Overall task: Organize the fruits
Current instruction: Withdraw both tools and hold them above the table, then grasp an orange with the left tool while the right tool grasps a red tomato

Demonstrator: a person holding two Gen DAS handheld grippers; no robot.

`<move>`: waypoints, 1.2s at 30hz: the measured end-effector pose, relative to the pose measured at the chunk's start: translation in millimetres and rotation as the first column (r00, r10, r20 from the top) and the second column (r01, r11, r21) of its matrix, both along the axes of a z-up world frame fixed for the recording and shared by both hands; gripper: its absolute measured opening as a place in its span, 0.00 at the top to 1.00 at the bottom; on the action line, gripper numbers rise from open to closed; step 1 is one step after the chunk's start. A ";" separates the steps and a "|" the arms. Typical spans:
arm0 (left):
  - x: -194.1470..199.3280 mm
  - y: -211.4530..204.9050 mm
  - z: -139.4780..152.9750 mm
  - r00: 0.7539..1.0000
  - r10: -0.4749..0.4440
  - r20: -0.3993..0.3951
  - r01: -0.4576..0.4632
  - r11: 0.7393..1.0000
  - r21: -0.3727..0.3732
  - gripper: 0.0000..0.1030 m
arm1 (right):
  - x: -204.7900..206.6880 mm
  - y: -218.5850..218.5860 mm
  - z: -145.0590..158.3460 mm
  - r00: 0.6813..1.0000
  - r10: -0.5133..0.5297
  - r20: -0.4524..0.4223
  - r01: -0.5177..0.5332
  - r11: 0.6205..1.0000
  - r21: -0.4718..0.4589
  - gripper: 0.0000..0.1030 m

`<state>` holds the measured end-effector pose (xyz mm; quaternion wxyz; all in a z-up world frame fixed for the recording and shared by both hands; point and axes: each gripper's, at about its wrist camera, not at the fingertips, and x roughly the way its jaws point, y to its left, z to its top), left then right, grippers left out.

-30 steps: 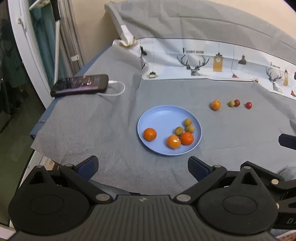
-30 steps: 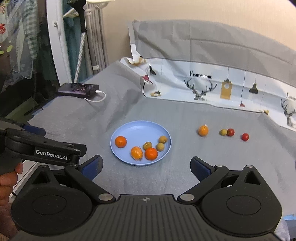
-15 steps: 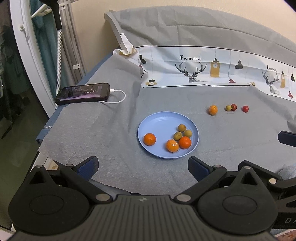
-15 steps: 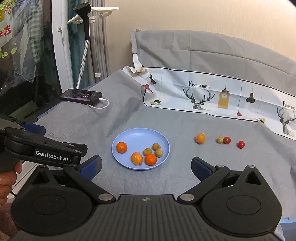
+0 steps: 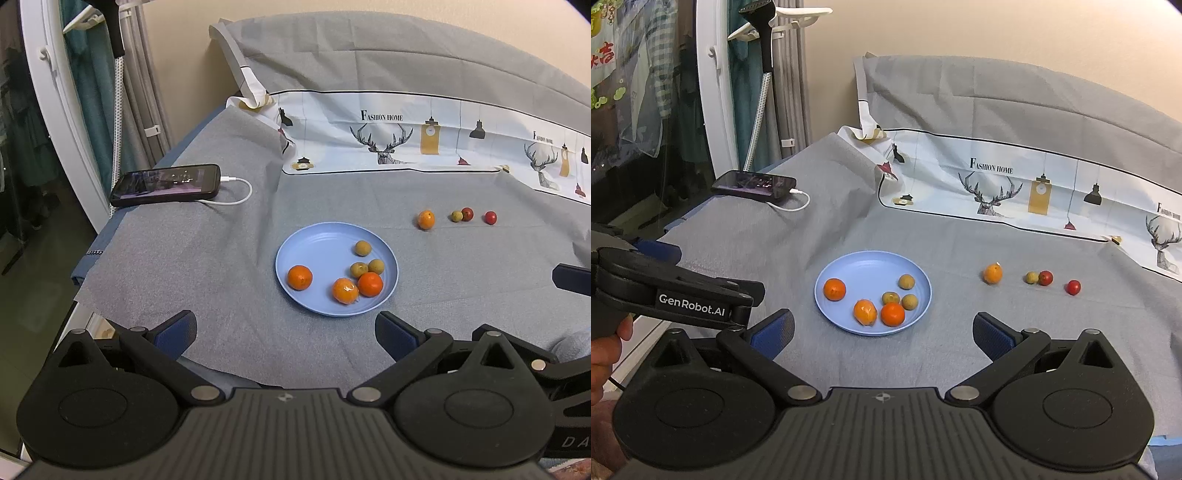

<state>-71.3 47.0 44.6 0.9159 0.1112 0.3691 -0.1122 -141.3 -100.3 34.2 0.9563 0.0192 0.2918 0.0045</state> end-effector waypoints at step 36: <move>42.9 -52.8 -17.6 0.993 -0.045 -0.107 0.052 0.997 0.058 0.00 | 19.8 -55.1 -33.3 0.989 -0.129 -0.079 0.137 0.984 0.116 0.01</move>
